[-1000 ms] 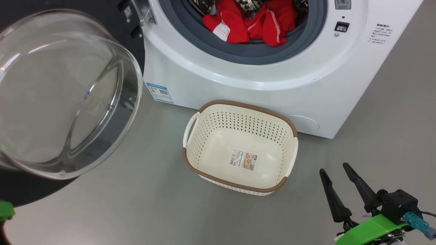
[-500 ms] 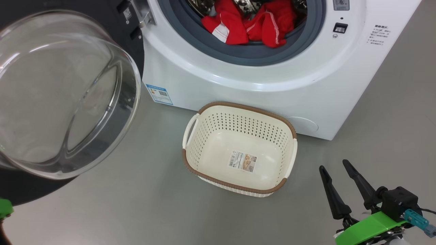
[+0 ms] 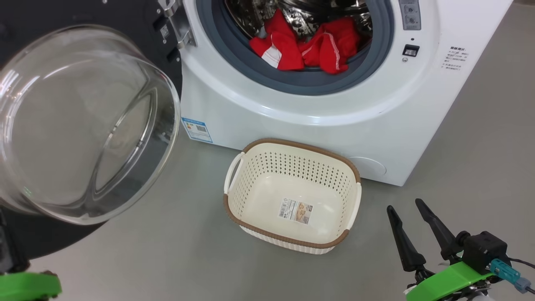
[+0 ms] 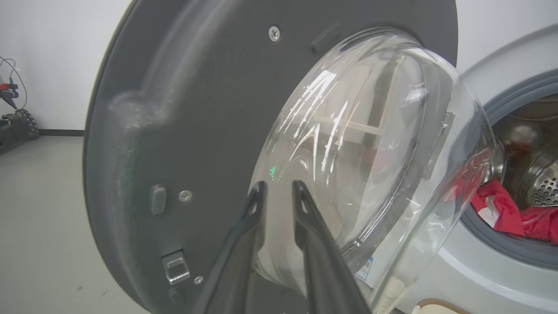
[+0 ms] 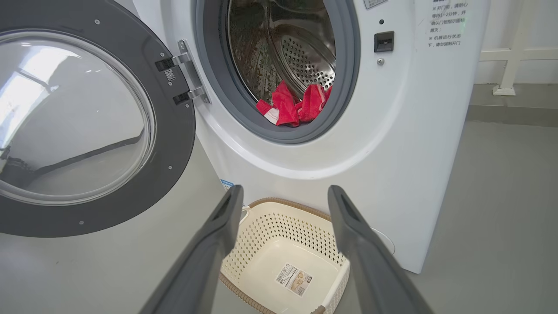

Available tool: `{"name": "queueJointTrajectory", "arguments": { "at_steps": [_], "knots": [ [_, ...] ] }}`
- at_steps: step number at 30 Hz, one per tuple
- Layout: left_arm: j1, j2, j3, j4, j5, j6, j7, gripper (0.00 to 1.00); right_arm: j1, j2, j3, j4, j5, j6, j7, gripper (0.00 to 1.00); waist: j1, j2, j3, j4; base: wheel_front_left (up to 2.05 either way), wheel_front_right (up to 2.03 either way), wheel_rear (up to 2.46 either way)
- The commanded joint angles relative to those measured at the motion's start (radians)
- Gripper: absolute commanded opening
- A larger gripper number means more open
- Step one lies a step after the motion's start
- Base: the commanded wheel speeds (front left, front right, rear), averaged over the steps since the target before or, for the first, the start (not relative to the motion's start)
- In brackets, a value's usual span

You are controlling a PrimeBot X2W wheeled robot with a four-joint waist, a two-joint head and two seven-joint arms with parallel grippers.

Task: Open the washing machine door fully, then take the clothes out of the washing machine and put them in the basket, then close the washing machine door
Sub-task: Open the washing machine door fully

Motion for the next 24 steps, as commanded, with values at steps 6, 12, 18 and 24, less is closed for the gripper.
{"name": "queueJointTrajectory", "arguments": {
  "at_steps": [6,12,18,24],
  "knots": [
    [0.102,0.017,-0.053,-0.099,-0.035,0.001,-0.005,1.00,-0.003,0.007,0.019,-0.024,-0.009,0.008,-0.010,1.00,0.0000,0.0000,-0.024,-0.029,0.00,0.00,0.00],
    [0.139,0.010,-0.091,-0.137,-0.057,0.001,-0.005,1.00,-0.005,0.012,0.013,-0.026,-0.008,0.008,-0.010,1.00,0.0000,0.0000,-0.026,-0.063,0.00,0.00,0.00],
    [0.173,0.006,-0.173,-0.168,-0.061,0.001,-0.005,1.00,-0.008,0.021,0.000,-0.030,-0.009,0.008,-0.010,1.00,0.0000,0.0000,-0.026,-0.120,0.00,0.00,0.00],
    [0.179,0.005,-0.270,-0.170,-0.062,0.001,-0.005,1.00,-0.012,0.027,-0.022,-0.033,-0.010,0.008,-0.010,1.00,0.0000,0.0000,-0.015,-0.182,0.00,0.00,0.00]
  ]
}}
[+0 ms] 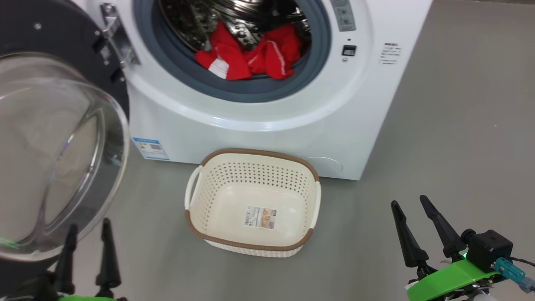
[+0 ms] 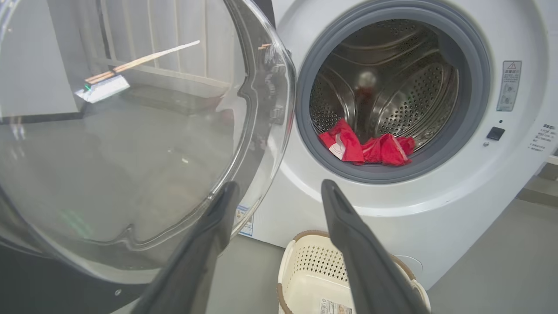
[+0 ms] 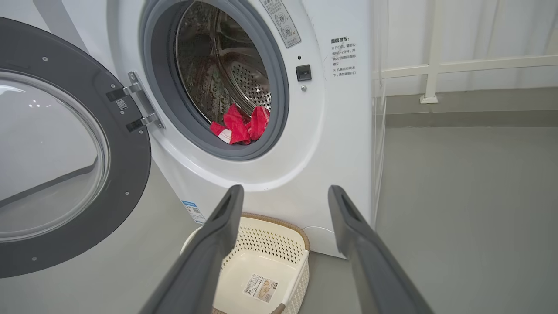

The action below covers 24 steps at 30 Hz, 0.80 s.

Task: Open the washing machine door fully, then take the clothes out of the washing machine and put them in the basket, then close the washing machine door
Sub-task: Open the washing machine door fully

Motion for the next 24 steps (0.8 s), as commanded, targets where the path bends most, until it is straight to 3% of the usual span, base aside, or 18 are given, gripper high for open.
{"name": "queueJointTrajectory", "arguments": {
  "at_steps": [1,15,24],
  "knots": [
    [-0.009,0.022,0.003,-0.028,-0.010,0.001,-0.005,1.00,-0.014,-0.003,0.011,-0.029,-0.010,0.008,-0.009,1.00,0.0000,0.0000,0.009,-0.042,0.00,0.00,0.00],
    [-0.011,0.064,-0.119,-0.045,-0.042,0.001,-0.005,1.00,-0.019,0.008,-0.048,-0.041,-0.015,0.008,-0.009,1.00,0.0000,0.0000,0.031,-0.214,0.00,0.00,0.00],
    [-0.017,0.075,-0.162,-0.037,-0.047,0.001,-0.005,1.00,-0.001,0.017,-0.082,-0.044,-0.015,0.008,-0.009,1.00,0.0000,0.0000,0.026,-0.284,0.00,0.00,0.00]
  ]
}}
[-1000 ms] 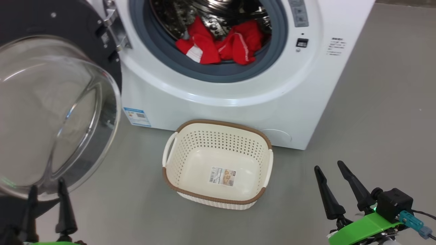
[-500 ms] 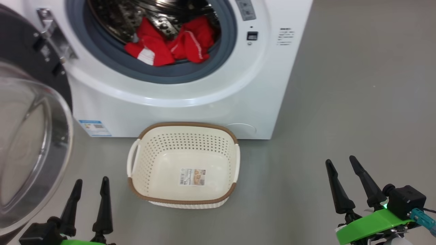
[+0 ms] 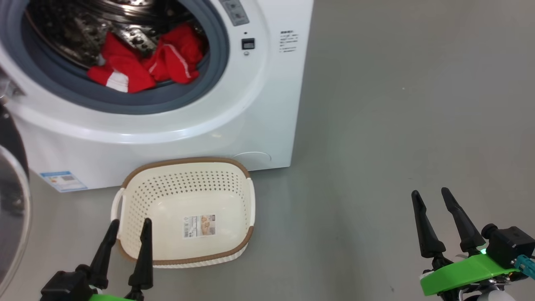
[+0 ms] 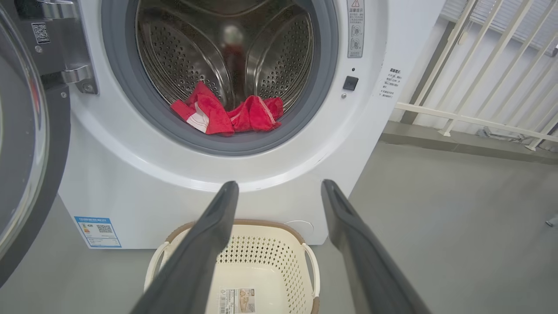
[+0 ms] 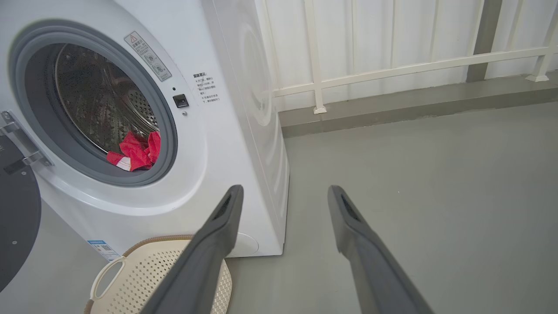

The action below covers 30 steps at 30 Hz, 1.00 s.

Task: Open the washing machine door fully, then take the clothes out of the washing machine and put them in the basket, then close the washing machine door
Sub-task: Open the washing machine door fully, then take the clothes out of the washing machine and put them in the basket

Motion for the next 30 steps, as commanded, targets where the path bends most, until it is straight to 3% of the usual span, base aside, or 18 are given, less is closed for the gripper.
{"name": "queueJointTrajectory", "arguments": {
  "at_steps": [1,30],
  "knots": [
    [-0.017,0.024,0.024,-0.022,-0.003,0.001,-0.005,1.00,0.001,-0.008,0.012,-0.028,-0.011,0.008,-0.009,1.00,0.0000,0.0000,-0.003,-0.024,0.00,0.00,0.00],
    [-0.022,0.029,0.026,-0.052,-0.027,0.001,-0.005,1.00,-0.007,0.003,0.016,-0.034,-0.013,0.008,-0.009,1.00,0.0000,0.0000,0.009,-0.010,0.10,-0.10,0.00]
  ]
}}
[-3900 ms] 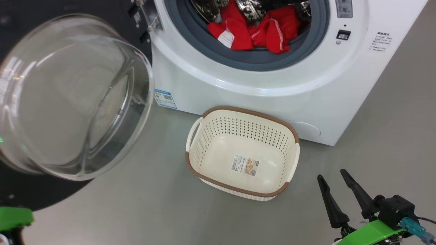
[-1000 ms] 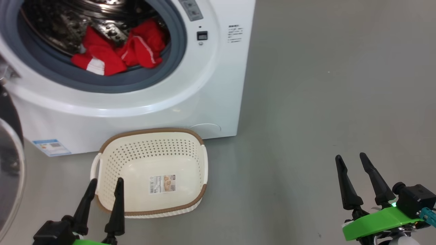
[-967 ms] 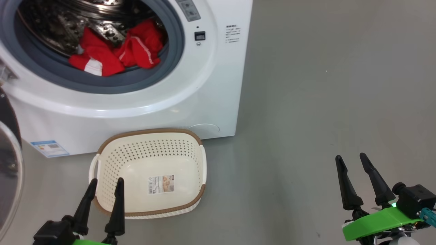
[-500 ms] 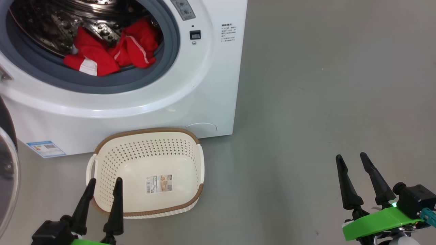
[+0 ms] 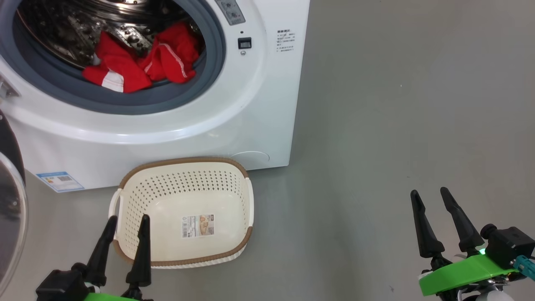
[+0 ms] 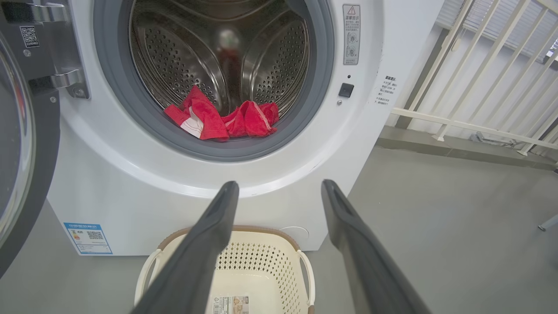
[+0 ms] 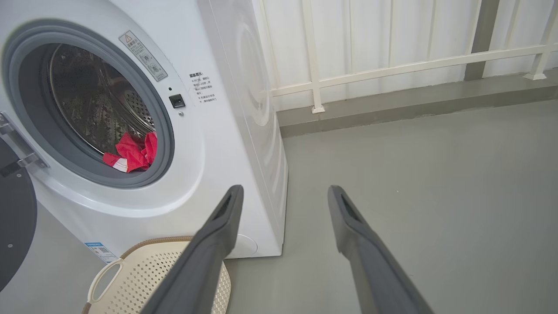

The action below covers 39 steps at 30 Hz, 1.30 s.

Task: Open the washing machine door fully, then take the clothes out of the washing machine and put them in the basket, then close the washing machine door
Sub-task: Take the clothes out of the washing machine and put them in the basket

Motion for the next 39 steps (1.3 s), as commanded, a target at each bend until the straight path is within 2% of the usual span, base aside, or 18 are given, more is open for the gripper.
{"name": "queueJointTrajectory", "arguments": {
  "at_steps": [1,16,32,39],
  "knots": [
    [-0.021,0.023,0.030,-0.028,-0.008,0.001,-0.005,1.00,-0.011,-0.006,0.020,-0.026,-0.008,0.008,-0.009,1.00,0.0000,0.0000,0.001,0.001,0.95,-0.95,0.00],
    [-0.040,0.025,0.037,-0.024,0.019,0.001,-0.005,1.00,-0.029,-0.001,0.028,-0.025,-0.004,0.008,-0.009,1.00,0.0000,0.0000,0.026,0.010,1.00,-1.01,0.00],
    [-0.051,0.014,0.040,0.008,0.031,0.001,-0.005,1.00,-0.044,0.001,0.042,-0.022,-0.003,0.008,-0.009,1.00,0.0000,0.0000,0.046,0.007,0.06,-0.06,0.00],
    [-0.149,0.014,0.053,0.085,0.063,0.001,-0.005,1.00,-0.063,0.008,0.046,-0.027,-0.001,0.008,-0.009,1.00,0.0000,0.0000,0.093,-0.006,0.00,0.00,0.00]
  ]
}}
